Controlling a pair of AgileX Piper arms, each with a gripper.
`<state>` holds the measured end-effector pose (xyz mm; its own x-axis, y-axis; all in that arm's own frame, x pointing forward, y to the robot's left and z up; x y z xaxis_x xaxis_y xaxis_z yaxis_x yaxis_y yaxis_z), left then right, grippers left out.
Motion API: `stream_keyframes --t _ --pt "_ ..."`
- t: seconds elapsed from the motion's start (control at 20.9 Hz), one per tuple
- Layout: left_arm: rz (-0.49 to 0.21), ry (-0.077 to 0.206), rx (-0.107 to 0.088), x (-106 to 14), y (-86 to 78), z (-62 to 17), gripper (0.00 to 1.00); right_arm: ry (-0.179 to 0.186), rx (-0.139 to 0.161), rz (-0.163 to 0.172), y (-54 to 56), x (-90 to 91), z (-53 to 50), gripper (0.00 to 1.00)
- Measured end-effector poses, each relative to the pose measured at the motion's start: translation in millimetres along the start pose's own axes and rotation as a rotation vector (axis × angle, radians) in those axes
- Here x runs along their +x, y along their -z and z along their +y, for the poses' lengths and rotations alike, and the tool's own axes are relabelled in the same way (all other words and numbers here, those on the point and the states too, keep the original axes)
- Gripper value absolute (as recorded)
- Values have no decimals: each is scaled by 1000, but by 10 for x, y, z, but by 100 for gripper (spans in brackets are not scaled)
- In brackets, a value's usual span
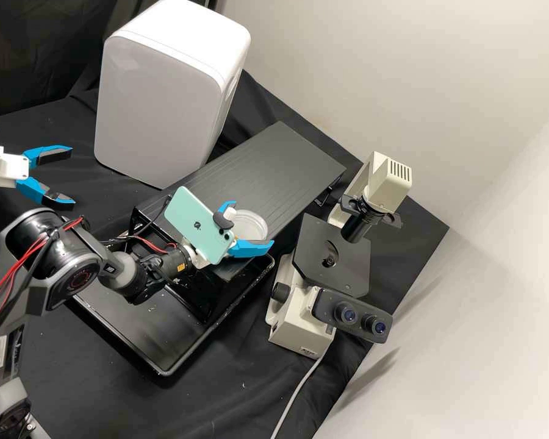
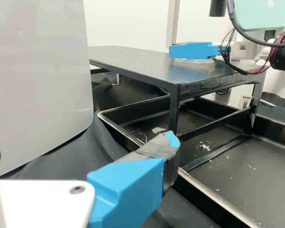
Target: Remove the lid from the petri dish
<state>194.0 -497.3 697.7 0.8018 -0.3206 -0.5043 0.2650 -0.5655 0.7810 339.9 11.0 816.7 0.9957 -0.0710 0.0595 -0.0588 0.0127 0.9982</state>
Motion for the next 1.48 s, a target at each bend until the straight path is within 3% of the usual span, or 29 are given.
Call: stream_keyframes --t 0.62,1.25,1.48 --pt "10 -12 -5 23 9 22 100 0 20 0 0 0 0 0" --pt "19 -15 -9 23 14 24 100 0 21 0 1 -10 2 0" --pt "19 -15 -9 23 14 24 100 -19 30 24 82 -98 91 0"
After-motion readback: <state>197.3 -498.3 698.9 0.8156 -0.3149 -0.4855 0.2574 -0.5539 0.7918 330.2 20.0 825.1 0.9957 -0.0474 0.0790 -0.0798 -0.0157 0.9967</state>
